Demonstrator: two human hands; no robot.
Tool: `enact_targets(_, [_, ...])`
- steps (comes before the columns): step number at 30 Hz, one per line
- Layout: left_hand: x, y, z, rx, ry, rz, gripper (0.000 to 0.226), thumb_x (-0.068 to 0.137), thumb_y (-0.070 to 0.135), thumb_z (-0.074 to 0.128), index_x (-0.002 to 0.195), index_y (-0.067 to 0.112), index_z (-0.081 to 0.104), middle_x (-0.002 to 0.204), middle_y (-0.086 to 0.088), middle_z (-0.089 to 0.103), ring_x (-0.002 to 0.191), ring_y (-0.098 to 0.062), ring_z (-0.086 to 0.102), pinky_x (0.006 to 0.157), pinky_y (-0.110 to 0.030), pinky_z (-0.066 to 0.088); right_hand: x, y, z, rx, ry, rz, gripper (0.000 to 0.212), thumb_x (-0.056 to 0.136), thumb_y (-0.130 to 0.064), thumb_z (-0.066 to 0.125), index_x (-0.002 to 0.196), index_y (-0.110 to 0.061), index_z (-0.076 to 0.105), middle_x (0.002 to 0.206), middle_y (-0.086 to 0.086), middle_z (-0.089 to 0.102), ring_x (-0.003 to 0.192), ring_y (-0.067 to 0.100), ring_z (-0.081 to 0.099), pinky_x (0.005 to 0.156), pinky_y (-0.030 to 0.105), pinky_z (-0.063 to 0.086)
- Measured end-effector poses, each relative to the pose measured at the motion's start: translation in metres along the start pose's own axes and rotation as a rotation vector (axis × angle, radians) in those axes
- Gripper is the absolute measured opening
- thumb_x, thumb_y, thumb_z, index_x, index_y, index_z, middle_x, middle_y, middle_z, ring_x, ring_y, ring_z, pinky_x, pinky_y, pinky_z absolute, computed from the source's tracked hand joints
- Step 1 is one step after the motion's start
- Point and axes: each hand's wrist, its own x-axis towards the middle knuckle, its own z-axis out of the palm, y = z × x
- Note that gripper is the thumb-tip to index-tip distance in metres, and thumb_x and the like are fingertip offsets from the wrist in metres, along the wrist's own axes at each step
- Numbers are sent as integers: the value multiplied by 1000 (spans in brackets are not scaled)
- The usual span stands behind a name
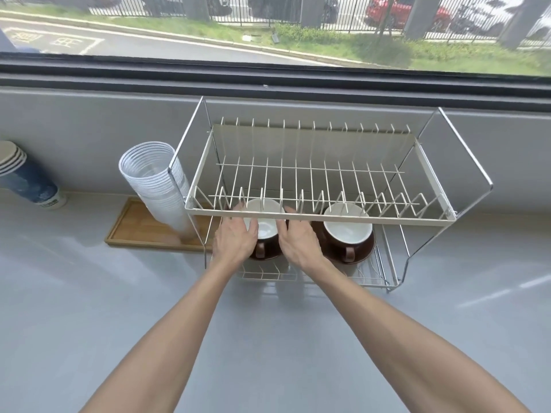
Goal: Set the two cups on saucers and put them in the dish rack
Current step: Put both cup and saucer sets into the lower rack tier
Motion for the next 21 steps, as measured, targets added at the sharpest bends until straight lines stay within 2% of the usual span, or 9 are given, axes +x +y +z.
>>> enact_targets(2, [2, -1, 1, -13, -18, -16, 50, 100, 36, 42, 145, 13, 47, 131, -25, 62, 121, -45, 56, 98, -44, 44, 2, -1, 2, 44, -6, 48, 45, 106, -40, 30, 141, -19, 49, 136, 19, 60, 125, 43, 54, 104, 49, 46])
enact_targets(6, [6, -3, -2, -36, -23, -23, 50, 100, 24, 40, 150, 19, 41, 130, -26, 61, 119, -46, 57, 96, -44, 43, 3, -1, 4, 66, -28, 112, 42, 107, -33, 29, 136, -11, 51, 132, 25, 62, 122, 48, 54, 103, 50, 44])
enact_targets(11, [6, -5, -5, -101, -33, -96, 49, 99, 18, 38, 147, 21, 47, 129, -24, 64, 122, -43, 57, 98, -42, 43, 1, -1, 0, 73, -53, 139, 42, 106, -33, 29, 127, -5, 54, 127, 27, 62, 118, 48, 55, 102, 49, 44])
enact_targets(13, [6, -5, -5, -103, -39, -125, 44, 101, 19, 37, 141, 13, 52, 129, -24, 64, 120, -43, 57, 95, -42, 43, -1, -2, -2, 86, -61, 144, 42, 106, -34, 30, 127, -6, 54, 128, 26, 62, 118, 47, 55, 102, 48, 43])
enact_targets(16, [3, -4, -5, -82, -51, -165, 37, 101, 21, 36, 120, -2, 58, 123, -27, 63, 113, -44, 57, 91, -44, 44, -4, -2, -3, 88, -68, 150, 46, 107, -34, 30, 127, -3, 56, 132, 25, 60, 122, 46, 54, 104, 48, 43])
enact_targets(19, [1, -4, -4, -64, -59, -152, 34, 100, 21, 36, 116, -1, 57, 120, -26, 62, 109, -43, 57, 88, -43, 42, -6, -2, -5, 90, -70, 151, 49, 107, -36, 29, 126, 0, 57, 133, 24, 60, 122, 44, 54, 105, 48, 42])
enact_targets(21, [0, -5, -5, -54, -65, -151, 29, 100, 22, 37, 107, 0, 55, 116, -25, 62, 99, -40, 55, 83, -41, 39, -7, -2, -5, 87, -72, 143, 50, 108, -37, 29, 127, 0, 57, 134, 23, 60, 123, 43, 54, 104, 47, 42])
